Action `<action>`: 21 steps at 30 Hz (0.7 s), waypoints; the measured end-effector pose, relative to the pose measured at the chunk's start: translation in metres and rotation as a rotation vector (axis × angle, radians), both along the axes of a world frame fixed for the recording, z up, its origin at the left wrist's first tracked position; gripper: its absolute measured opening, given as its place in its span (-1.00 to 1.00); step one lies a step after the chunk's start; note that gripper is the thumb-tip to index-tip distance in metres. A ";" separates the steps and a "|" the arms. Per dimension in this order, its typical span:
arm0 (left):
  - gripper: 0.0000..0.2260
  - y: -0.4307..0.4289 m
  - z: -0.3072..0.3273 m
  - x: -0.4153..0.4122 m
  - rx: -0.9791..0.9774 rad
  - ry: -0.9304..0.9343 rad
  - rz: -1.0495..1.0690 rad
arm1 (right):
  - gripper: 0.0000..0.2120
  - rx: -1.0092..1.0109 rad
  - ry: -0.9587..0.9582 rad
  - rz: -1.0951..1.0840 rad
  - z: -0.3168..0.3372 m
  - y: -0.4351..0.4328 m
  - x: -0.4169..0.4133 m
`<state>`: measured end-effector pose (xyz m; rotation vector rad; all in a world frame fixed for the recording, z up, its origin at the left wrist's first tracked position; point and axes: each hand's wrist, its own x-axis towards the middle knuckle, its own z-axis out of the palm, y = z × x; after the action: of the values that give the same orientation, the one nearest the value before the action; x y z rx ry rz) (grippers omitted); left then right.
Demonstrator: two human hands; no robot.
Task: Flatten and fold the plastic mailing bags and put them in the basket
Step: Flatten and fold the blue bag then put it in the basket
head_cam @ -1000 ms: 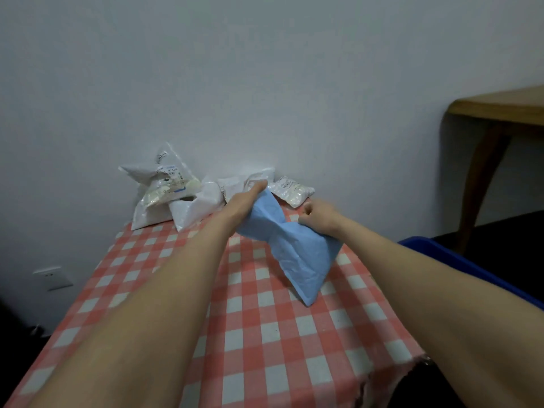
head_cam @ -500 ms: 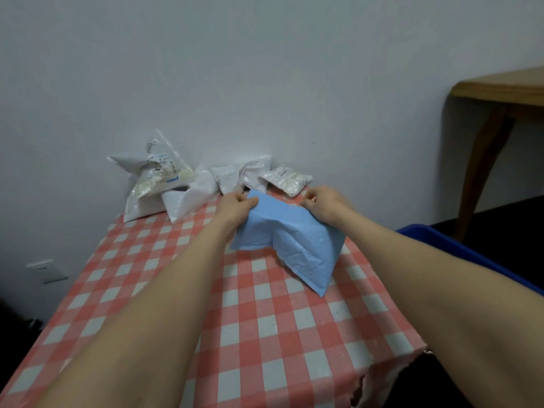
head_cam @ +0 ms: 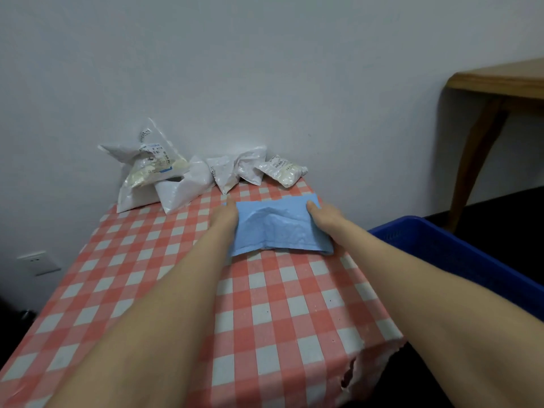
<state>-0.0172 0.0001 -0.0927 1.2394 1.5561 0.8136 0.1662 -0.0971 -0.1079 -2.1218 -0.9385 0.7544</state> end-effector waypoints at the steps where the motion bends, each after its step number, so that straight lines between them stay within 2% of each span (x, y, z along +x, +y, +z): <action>1: -0.26 0.006 -0.007 0.002 -0.037 0.004 -0.027 | -0.38 0.012 -0.011 -0.022 -0.003 -0.001 -0.003; 2: -0.23 0.003 -0.008 0.002 -0.056 0.018 -0.049 | -0.40 0.019 -0.004 -0.060 -0.005 -0.003 -0.006; 7: -0.48 -0.029 -0.005 -0.011 0.125 0.290 -0.138 | -0.44 0.018 -0.019 -0.168 -0.012 -0.010 -0.014; 12: -0.59 -0.030 -0.018 -0.015 0.291 0.314 -0.137 | -0.48 0.059 -0.082 -0.196 -0.014 -0.021 -0.007; 16: -0.64 -0.033 -0.024 -0.015 0.265 0.378 -0.187 | -0.49 0.037 -0.183 -0.167 -0.016 -0.028 -0.001; 19: -0.57 -0.031 -0.023 -0.016 0.169 0.440 -0.204 | -0.51 -0.066 -0.309 -0.133 -0.015 -0.031 0.002; 21: -0.56 -0.032 -0.015 -0.013 0.243 0.508 -0.138 | -0.52 -0.070 -0.352 -0.154 -0.012 -0.030 0.002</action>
<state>-0.0300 -0.0317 -0.1072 1.8153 1.7758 0.6397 0.1679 -0.1275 -0.1195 -2.4055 -0.9217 0.3467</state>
